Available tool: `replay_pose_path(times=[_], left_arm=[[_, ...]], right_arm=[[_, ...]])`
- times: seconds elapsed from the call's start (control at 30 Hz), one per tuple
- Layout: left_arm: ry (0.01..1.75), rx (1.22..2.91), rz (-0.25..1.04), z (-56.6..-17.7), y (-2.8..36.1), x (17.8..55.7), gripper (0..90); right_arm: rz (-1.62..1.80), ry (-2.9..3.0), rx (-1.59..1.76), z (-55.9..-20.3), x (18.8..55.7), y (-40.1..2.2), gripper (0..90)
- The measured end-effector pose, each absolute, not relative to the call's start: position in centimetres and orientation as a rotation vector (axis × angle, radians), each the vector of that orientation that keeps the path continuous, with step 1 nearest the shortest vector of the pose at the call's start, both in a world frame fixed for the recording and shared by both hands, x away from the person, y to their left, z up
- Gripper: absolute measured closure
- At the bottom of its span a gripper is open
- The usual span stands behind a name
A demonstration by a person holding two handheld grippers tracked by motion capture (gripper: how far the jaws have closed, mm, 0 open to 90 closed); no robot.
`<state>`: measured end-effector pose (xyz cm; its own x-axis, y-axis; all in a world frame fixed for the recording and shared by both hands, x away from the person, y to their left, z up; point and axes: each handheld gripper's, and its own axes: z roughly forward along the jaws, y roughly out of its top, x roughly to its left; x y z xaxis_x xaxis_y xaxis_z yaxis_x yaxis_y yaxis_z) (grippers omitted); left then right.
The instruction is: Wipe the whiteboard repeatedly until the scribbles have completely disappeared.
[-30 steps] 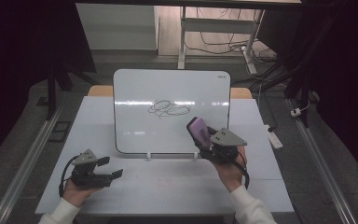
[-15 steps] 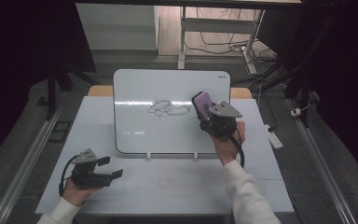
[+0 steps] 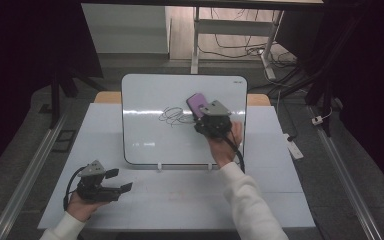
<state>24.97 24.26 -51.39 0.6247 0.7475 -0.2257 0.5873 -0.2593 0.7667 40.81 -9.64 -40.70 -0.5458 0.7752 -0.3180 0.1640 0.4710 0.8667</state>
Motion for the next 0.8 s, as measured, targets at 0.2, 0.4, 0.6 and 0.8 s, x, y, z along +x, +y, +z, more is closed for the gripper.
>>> replay_pose_path(times=[0.2,0.4,0.6,0.8], left_arm=[[1.054,1.968,0.232,-51.4,24.1,24.8,20.0],[1.062,1.956,0.234,-51.4,24.4,24.7,20.0],[1.071,1.945,0.234,-51.3,24.6,24.7,20.1],[1.069,1.951,0.236,-51.4,24.4,24.8,20.0]], right_arm=[[1.185,2.104,0.732,-42.2,40.1,-5.8,39.5],[1.180,2.050,0.780,-41.3,40.6,-7.8,39.6],[1.195,1.917,0.912,-39.7,42.1,-12.0,39.6],[1.209,1.978,0.856,-40.5,41.7,-9.1,39.7]])
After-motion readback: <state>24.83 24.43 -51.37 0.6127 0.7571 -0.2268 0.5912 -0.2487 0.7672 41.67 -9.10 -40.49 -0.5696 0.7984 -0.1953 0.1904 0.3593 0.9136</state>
